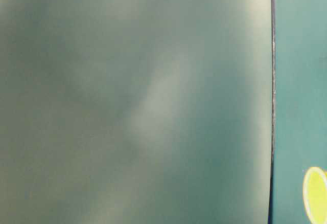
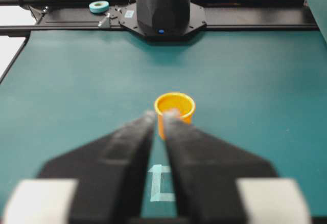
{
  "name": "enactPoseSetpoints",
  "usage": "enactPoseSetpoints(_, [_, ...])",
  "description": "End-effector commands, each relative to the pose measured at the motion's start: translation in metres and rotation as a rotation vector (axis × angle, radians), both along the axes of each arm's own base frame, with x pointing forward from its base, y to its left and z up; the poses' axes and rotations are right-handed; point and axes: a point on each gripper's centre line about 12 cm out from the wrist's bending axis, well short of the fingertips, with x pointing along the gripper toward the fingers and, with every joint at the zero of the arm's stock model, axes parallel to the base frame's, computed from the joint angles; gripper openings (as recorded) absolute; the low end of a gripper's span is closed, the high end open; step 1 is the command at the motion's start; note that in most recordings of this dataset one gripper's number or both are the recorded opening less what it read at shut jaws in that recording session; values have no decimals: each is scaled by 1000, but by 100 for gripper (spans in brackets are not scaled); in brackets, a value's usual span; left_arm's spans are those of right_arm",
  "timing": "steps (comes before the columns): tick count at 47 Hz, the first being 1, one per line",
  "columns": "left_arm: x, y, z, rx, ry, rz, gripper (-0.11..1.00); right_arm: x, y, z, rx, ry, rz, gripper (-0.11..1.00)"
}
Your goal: Move the block backward with right arm.
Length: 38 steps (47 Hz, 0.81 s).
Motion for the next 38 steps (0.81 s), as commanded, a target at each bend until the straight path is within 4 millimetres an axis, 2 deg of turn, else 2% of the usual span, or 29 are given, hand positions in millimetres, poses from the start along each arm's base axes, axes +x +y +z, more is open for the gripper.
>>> enactPoseSetpoints(1, [2, 0, 11, 1, -25, 1, 0, 8, -2, 11, 6, -17, -9, 32])
enactPoseSetpoints(6, [2, 0, 11, 3, -26, 1, 0, 17, -4, 7, 6, 23, -16, 46])
enactPoseSetpoints(12, [2, 0, 11, 1, -26, 1, 0, 30, -6, -3, 8, 103, -26, 53])
enactPoseSetpoints(16, [3, 0, 10, 0, -25, 1, 0, 39, -9, -11, 9, 159, -33, 54])
enactPoseSetpoints(38, [5, 1, 8, 0, -12, 3, 0, 92, -17, -80, -3, 516, -44, 59])
